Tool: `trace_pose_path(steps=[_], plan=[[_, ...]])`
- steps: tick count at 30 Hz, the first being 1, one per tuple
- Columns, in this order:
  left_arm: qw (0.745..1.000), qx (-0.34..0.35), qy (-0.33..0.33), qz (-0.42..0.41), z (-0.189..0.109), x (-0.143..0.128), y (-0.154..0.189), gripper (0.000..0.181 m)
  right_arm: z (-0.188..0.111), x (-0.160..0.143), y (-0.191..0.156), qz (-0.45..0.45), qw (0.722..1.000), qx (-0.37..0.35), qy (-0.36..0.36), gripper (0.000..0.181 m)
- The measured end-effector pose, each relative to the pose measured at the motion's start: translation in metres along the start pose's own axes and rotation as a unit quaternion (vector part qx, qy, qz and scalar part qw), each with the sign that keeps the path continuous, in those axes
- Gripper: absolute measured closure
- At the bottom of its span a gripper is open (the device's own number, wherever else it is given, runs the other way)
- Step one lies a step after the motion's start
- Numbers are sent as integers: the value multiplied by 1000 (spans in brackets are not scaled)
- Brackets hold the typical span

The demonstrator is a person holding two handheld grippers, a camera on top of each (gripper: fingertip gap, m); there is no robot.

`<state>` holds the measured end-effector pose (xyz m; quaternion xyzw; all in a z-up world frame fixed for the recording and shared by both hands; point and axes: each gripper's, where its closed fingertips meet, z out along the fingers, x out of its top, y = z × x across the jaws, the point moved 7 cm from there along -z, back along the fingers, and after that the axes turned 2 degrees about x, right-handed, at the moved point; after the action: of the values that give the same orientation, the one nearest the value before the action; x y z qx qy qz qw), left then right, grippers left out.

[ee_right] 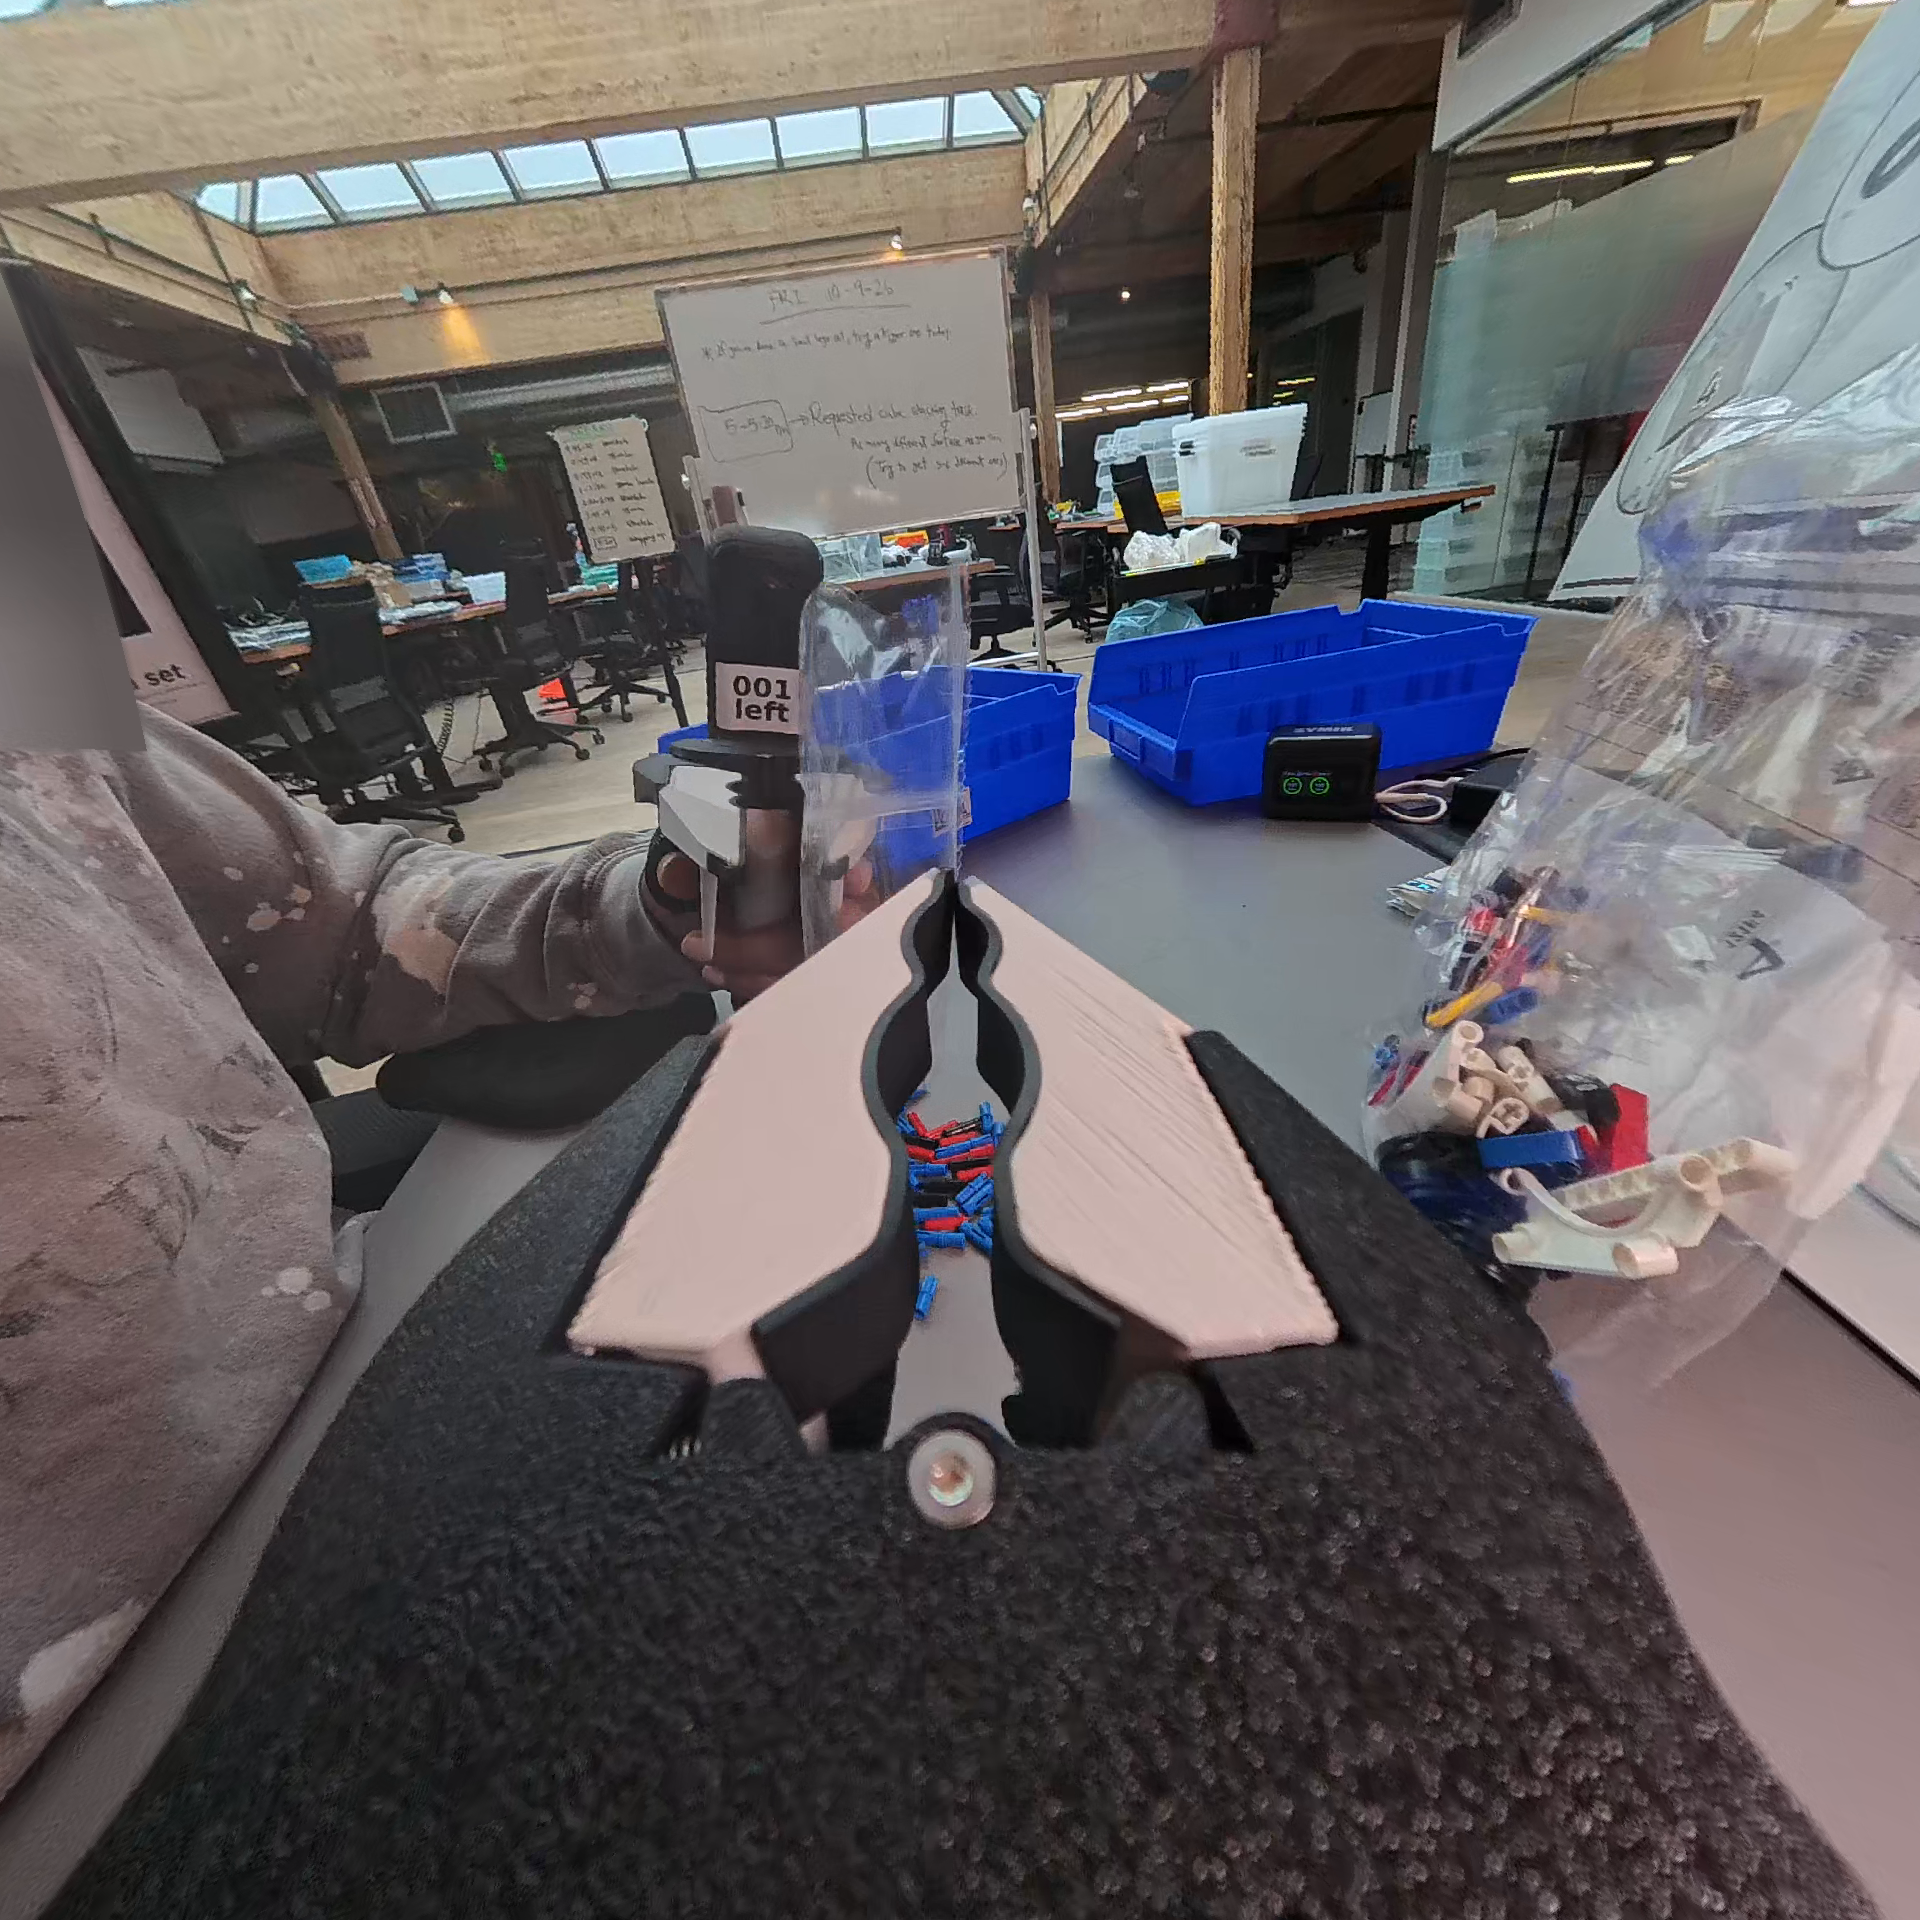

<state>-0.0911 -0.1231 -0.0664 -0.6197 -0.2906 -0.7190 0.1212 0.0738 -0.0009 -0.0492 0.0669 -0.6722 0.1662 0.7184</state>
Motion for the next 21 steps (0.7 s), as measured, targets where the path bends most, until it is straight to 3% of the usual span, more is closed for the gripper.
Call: trace_pose_path(steps=[7, 14, 19, 21], plan=[[998, 56, -3, 16, -2, 1, -7, 181, 4, -2, -4, -7, 1000, 7, 0, 181], [987, 140, 1, 74, -5, 6, -11, 181, 13, -11, -10, -40, 999, 5, -26, 181], [984, 157, -2, 87, -13, 9, -16, 181, 8, -8, -9, -41, 998, 9, -46, 180], [980, 162, -19, 118, -15, 8, -15, 181, 4, -2, -11, -45, 997, 21, -52, 171]])
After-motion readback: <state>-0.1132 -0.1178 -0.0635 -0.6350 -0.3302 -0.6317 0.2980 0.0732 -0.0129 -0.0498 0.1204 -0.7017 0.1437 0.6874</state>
